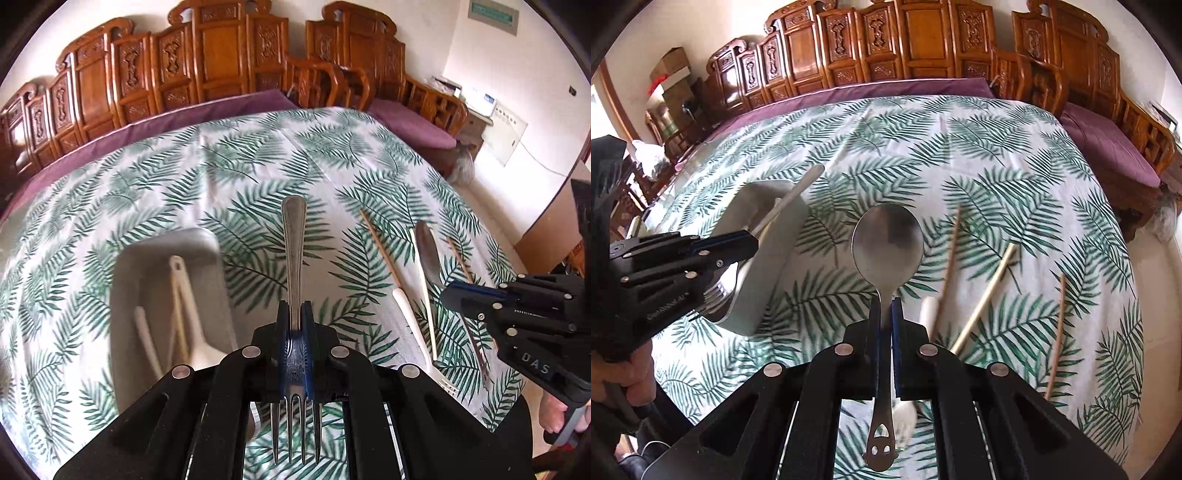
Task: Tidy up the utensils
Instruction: 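Carry the metal fork and metal spoon into the grey tray and open both tools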
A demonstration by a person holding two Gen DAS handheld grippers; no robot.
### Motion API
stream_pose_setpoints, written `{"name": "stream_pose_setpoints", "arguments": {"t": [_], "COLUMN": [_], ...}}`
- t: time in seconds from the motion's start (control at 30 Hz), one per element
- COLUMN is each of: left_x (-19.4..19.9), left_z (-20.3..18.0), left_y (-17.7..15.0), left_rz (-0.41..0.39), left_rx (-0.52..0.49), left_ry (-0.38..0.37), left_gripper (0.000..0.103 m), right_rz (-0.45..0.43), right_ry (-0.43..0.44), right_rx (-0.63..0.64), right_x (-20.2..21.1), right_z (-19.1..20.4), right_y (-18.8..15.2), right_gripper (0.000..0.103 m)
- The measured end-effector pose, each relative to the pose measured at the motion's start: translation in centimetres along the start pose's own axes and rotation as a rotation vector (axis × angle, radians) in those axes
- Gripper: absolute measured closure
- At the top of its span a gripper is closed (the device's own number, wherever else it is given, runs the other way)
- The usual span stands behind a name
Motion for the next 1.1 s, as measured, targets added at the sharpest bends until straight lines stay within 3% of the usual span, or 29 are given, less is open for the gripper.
{"name": "stream_pose_setpoints", "arguments": {"t": [0.6, 1.1], "left_x": [-1.4, -3.3], "left_z": [8.2, 10.7], "left_y": [-1.9, -2.1], "left_rz": [0.034, 0.056], "left_rx": [0.108, 0.147], "left_ry": [0.073, 0.073], "left_gripper": [0.097, 0.097], "right_rz": [0.035, 0.072], "right_ry": [0.077, 0.091], "right_rx": [0.098, 0.131], "right_x": [-3.7, -6.1], "right_z": [7.1, 9.6], "right_y": [2.9, 3.7], "right_gripper": [0.096, 0.096]}}
Point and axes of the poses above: each gripper's, at about its wrist camera, not at the fingertips, and x roughly against the way its jaws point, z to its left, y to its top, the point moved 1 cm from there along -x, roughly the way its jaws point, and after that the axes turned 15 degrees about y, right-handed, at the moved point
